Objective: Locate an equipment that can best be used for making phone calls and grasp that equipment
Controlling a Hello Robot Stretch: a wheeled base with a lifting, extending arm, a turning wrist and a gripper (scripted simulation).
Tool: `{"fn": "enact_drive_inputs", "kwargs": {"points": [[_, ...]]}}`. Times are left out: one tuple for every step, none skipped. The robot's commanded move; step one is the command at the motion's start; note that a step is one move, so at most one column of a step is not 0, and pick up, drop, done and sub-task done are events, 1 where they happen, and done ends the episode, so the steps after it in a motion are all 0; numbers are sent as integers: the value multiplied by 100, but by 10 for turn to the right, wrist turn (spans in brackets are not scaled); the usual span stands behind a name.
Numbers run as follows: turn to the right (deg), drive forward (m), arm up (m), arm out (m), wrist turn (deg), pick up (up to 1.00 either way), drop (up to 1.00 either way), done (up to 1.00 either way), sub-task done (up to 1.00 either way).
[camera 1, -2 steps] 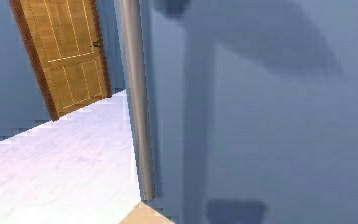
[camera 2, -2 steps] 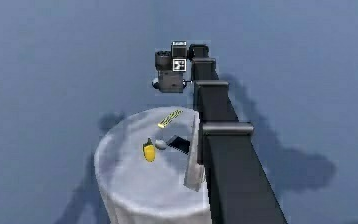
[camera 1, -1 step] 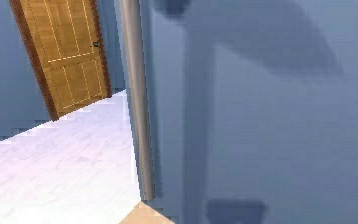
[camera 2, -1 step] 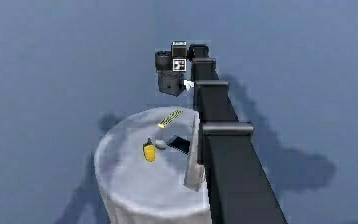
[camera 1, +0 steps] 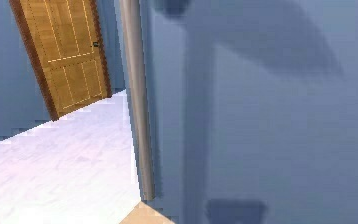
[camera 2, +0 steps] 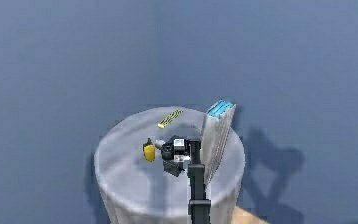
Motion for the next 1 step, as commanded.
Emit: {"fn": "enact_drive_inputs", "kwargs": {"points": [[0, 0, 0, 0, 0, 100, 0, 0, 0]]}}
